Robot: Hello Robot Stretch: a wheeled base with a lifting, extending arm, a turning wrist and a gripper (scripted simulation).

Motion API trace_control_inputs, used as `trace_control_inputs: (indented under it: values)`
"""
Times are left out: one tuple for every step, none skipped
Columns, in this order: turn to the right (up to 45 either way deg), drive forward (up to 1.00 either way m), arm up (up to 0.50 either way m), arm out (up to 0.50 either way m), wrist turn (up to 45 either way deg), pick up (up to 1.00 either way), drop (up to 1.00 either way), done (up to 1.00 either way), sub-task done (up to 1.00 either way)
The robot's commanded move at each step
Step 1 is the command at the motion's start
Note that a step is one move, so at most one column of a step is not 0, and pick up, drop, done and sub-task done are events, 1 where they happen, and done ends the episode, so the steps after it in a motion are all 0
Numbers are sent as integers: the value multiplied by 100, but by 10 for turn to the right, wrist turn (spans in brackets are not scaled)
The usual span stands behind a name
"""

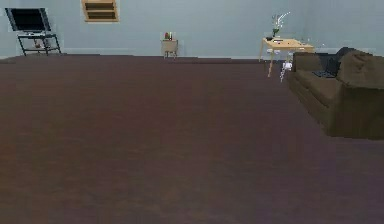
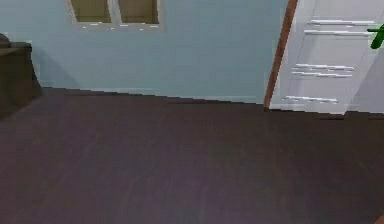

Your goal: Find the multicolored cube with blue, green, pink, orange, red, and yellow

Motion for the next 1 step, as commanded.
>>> trace_control_inputs:
  values:
    - [0,100,0,0,0,0,0,0,0]
